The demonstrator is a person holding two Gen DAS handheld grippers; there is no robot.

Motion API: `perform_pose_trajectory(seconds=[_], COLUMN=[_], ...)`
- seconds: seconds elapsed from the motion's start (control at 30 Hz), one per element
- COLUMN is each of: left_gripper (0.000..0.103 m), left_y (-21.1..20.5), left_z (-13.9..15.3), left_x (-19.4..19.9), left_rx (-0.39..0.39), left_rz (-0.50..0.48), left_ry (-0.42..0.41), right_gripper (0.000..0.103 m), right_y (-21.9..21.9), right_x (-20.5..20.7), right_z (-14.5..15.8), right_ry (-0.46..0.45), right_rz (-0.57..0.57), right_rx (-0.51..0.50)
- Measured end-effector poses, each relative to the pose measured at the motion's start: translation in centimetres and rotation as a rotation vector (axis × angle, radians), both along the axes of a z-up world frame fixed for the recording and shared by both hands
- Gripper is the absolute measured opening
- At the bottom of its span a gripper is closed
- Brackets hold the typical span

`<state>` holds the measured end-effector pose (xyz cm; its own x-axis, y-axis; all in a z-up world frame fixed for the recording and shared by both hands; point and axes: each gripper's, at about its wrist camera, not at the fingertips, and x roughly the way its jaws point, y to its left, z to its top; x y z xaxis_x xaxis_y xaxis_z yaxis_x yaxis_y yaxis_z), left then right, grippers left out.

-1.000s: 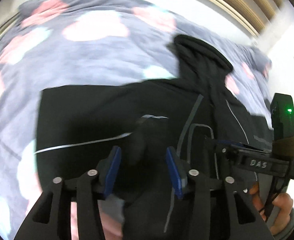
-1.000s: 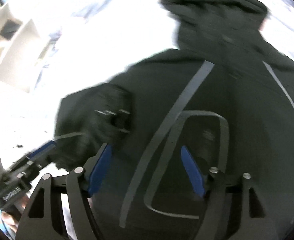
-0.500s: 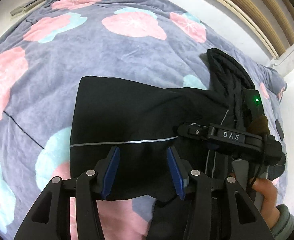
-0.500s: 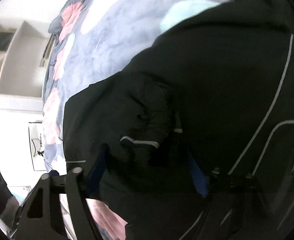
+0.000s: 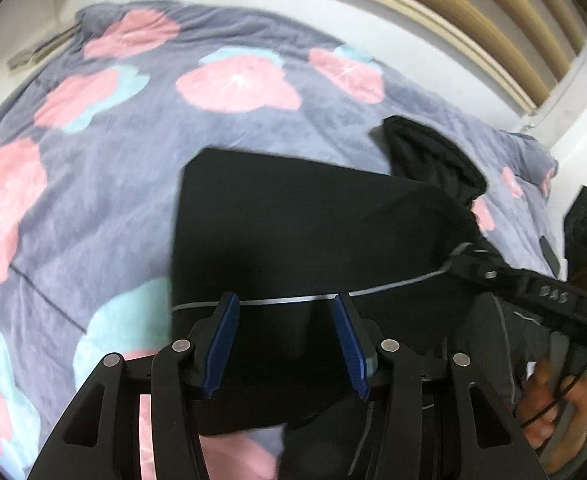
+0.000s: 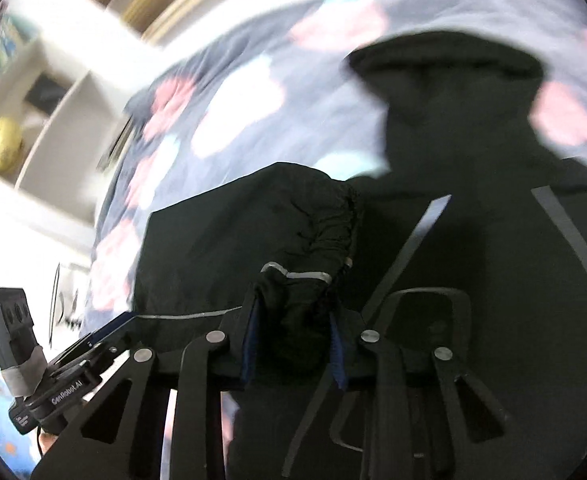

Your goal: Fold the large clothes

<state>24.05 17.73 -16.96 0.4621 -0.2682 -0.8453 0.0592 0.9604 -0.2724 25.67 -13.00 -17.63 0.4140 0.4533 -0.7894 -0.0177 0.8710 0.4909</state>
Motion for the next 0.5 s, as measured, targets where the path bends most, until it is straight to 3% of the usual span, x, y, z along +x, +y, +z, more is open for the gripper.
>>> perform_pose_trajectory(seconds=[0.13, 0.27, 0.37, 0.5], left_gripper=[0.051, 0.051, 0.051, 0.051], left_y=[-2.4, -6.1, -9.5, -13.9], left_z=[1.1, 0.4, -2.1, -7.1], left_x=[0.4, 1.4, 2.6, 4.0], left_rx=[-0.033, -0.05, -0.049, 0.018], left_rz=[-0.049, -0.128, -0.201, -0.274], left_ry=[-0.028, -0.015, 0.03, 0.112], right_gripper=[0.033, 0.033, 0.033, 0.033], right_y=[-8.5, -16.1, -21.2, -25.9], right_x=[-2.4, -4.4, -4.9, -4.8], right_z=[3.5, 5.5, 3.9, -1.9], right_ry=[-0.059, -0.085, -0.031, 0.09], right_rz=[-0.136, -0.259, -0.309, -0.32], right_rx=[-0.108, -0.262, -0.332, -0.345])
